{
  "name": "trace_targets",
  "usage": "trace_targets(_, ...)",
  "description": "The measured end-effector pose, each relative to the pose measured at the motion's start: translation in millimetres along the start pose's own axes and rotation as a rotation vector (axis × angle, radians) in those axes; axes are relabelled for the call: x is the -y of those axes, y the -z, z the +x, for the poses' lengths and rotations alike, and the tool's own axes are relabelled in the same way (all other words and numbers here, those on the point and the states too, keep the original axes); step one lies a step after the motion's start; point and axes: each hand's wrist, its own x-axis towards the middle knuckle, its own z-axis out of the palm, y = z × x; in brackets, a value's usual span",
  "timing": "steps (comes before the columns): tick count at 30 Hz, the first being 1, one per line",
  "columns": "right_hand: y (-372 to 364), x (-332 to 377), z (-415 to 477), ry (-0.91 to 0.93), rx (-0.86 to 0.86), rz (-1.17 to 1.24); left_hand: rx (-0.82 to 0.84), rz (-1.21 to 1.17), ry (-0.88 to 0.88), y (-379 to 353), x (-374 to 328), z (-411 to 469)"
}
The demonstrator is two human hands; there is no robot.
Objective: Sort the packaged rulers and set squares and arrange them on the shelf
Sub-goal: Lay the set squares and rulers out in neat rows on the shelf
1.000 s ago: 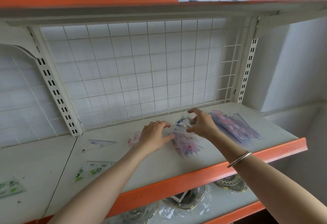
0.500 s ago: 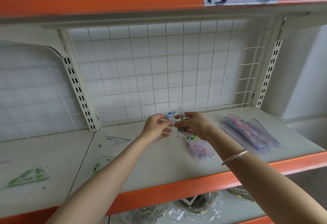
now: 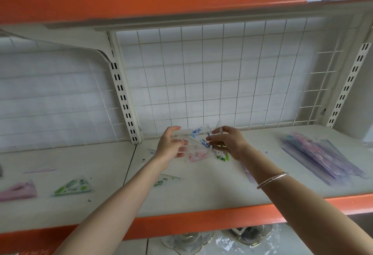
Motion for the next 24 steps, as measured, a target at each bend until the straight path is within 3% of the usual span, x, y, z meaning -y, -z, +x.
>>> trace_targets(8,-32,-5,10,0.035,0.146,-0.137,0.026,-0.087,0.116,32,-2,-2)
trace_targets(12,-48,-7,12,0.05,0.195,-0.153,0.052,0.08,0.033,46,6,-1)
trace_targets(14,-56,-6,13,0.056,0.168,-0.167,0.019,0.092,0.027,52,9,0)
trace_targets(20,-61,-6,16,0.179,-0.131,-0.382,-0.119,0.057,0.099,68,15,7)
trace_targets(24,-65,-7,10,0.298,-0.004,-0.711,-0.145,0.049,0.124,71,17,10)
